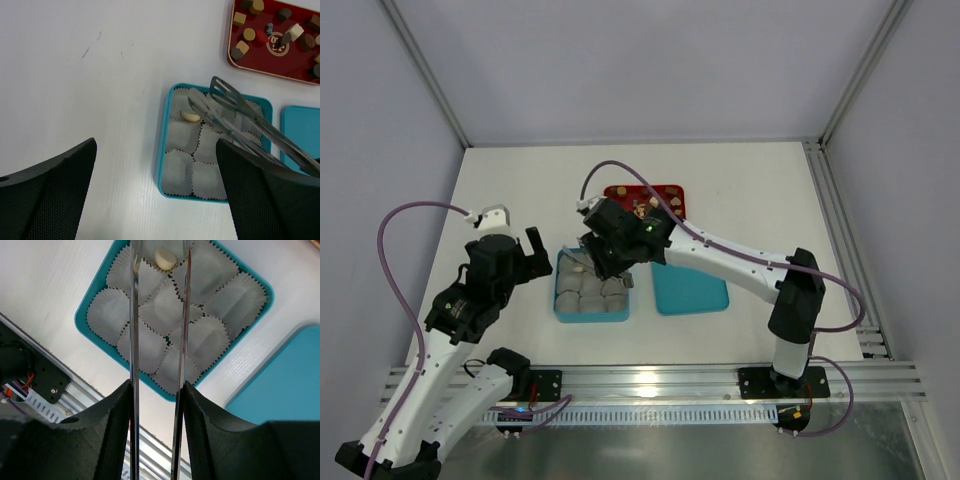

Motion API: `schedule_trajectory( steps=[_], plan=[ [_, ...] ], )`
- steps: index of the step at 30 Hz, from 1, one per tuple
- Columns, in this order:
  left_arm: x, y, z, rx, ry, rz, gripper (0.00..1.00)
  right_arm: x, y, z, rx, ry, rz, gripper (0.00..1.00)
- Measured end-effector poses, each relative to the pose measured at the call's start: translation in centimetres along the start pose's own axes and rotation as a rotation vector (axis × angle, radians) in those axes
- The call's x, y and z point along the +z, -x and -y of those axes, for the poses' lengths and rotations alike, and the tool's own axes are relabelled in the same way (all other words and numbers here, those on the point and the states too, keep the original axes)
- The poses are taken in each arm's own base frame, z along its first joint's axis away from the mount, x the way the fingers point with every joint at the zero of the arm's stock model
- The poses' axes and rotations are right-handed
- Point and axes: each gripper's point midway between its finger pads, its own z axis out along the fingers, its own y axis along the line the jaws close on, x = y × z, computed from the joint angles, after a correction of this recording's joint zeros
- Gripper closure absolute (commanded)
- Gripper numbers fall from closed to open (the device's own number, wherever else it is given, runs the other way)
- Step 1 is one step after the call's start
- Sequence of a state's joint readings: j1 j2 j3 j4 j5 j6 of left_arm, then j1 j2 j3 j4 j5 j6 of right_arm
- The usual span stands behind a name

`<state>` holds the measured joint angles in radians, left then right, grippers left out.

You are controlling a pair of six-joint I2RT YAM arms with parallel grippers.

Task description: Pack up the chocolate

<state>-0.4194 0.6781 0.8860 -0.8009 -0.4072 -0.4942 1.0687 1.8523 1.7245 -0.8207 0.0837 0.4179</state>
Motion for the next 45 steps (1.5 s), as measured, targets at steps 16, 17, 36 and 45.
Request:
schedule_trajectory(
  steps=[16,17,36,45],
  plan=[
    [0.0,-0.1,0.1,0.0,-0.008,-0.004,0.0,-5.7,3.7,16.1,0.215,-0.239,0.134,0.54],
    [0.0,-0.1,0.1,0.0,-0.008,-0.004,0.0,-5.4,3.3,16.9,0.223,-0.251,0.123,0.55],
    [0.0,-0.1,0.2,0.001,-0.01,-0.008,0.0,2.4,0.3,20.8,0.249,-0.302,-0.055,0.59],
    [0.1,-0.2,0.2,0.002,-0.011,-0.011,0.0,3.2,1.8,21.6,0.264,-0.307,-0.032,0.59]
  ],
)
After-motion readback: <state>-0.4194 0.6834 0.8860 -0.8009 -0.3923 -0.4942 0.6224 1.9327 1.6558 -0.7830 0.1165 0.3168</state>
